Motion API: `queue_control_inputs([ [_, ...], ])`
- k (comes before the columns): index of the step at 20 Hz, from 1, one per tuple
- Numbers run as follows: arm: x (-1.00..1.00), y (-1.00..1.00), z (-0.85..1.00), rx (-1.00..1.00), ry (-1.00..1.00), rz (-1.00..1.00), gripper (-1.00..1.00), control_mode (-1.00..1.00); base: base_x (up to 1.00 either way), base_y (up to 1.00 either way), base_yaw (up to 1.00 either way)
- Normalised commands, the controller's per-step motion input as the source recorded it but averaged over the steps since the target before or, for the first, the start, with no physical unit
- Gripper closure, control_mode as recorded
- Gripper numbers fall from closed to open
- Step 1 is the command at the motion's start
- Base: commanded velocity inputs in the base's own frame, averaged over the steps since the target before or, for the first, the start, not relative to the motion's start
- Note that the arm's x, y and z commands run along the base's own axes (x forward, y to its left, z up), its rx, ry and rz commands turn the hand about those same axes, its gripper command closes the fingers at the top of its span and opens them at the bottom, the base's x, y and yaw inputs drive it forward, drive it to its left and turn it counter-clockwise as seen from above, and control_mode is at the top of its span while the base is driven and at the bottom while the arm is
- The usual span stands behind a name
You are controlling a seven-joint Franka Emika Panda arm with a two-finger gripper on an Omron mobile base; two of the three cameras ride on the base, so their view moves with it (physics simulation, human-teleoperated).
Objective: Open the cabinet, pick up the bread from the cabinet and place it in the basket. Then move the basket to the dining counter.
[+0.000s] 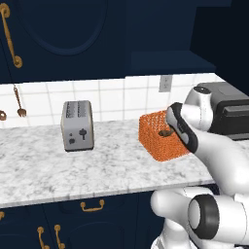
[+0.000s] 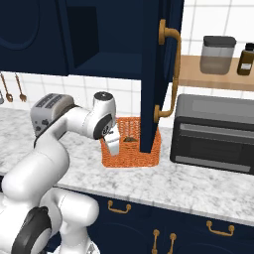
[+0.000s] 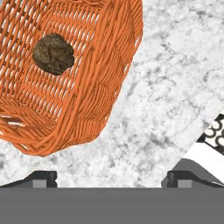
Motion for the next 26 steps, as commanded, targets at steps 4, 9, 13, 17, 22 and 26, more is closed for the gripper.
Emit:
queue_control_inputs([
  [4, 0.30, -0.17, -0.30, 0.10, 0.00, 0.00, -1.00, -1.00, 0.00, 0.00, 0.00],
  [9, 0.29, -0.29, -0.09, 0.09, 0.00, 0.00, -1.00, -1.00, 0.00, 0.00, 0.00],
  [13, 0.37, -0.06, -0.05, 0.01, 0.00, 0.00, -1.00, -1.00, 0.00, 0.00, 0.00],
  [17, 0.34, 0.00, -0.10, 0.00, 0.00, 0.00, -1.00, -1.00, 0.00, 0.00, 0.00],
  [22, 0.34, 0.00, -0.37, 0.00, 0.00, 0.00, -1.00, -1.00, 0.00, 0.00, 0.00],
  [26, 0.33, 0.00, -0.34, 0.00, 0.02, 0.00, -1.00, -1.00, 0.00, 0.00, 0.00],
])
